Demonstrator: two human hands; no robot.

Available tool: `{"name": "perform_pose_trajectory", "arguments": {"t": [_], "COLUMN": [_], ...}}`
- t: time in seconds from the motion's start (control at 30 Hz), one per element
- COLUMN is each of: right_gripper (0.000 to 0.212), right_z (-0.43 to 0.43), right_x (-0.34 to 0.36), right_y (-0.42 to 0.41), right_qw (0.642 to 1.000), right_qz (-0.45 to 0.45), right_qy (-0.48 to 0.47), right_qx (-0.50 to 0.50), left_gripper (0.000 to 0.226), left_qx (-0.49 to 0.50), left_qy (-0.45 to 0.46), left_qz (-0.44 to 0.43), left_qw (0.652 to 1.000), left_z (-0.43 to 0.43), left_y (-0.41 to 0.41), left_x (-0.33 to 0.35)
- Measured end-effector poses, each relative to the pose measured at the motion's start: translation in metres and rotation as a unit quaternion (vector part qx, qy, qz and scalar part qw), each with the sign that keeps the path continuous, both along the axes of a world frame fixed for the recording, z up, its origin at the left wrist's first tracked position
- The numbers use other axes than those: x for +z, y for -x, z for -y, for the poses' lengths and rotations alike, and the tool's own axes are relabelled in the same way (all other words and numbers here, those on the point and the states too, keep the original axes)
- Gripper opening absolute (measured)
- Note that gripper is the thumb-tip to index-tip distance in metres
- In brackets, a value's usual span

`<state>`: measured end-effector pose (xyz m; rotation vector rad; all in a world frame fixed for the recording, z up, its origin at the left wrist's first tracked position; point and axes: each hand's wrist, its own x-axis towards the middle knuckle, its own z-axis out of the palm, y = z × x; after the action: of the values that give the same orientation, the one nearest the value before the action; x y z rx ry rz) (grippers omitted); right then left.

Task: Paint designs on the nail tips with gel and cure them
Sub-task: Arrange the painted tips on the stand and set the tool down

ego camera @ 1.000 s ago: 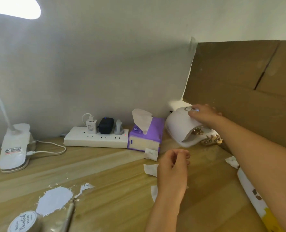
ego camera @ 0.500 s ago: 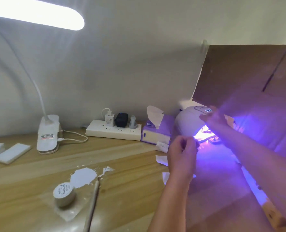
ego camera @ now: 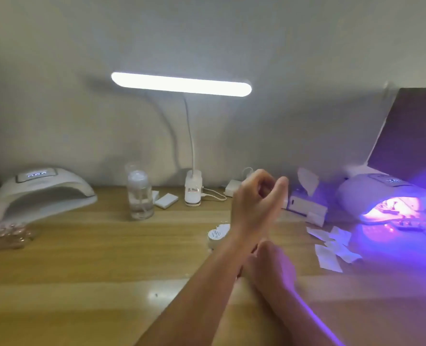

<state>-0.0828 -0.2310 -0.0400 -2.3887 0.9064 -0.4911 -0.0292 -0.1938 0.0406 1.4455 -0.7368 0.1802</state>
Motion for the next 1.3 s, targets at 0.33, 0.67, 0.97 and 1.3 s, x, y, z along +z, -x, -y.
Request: {"name": "perform_pose_trajectory", "arguments": {"t": [0.33,0.67,0.97,1.3], "right_gripper": [0.029,0.025,0.08,0.036], "right_z": [-0.013,0.026,0.157,0.038], "right_x": [-0.006,-0.039,-0.128,-0.041], "right_y": [0.006,-0.006,-0.044,-0.001], "right_qw": [0.994,0.996,0.997,0.994], "right_qz": [-0.016,0.046,0.074,0.108], "right_qy": [0.102,0.073,0.003,-0.015], "right_qx": [0.034,0.001,-0.025,-0.021], "left_gripper": [0.04,0.143,0.141,0.139], "left_qx": [0.418,0.534,0.532,0.381], "left_qy": [-0.297,-0.392,-0.431,-0.446], "left_qz": [-0.08,-0.233,-0.213,-0.182], "left_qw": [0.855,0.712,0.697,0.789], "left_z": [-0.29,-0.41,-0.403,-0.4], "left_y": [-0.11,-0.143,-0.176,-0.136], "left_x": [-0.072,-0.089,-0.091,-0.088]}}
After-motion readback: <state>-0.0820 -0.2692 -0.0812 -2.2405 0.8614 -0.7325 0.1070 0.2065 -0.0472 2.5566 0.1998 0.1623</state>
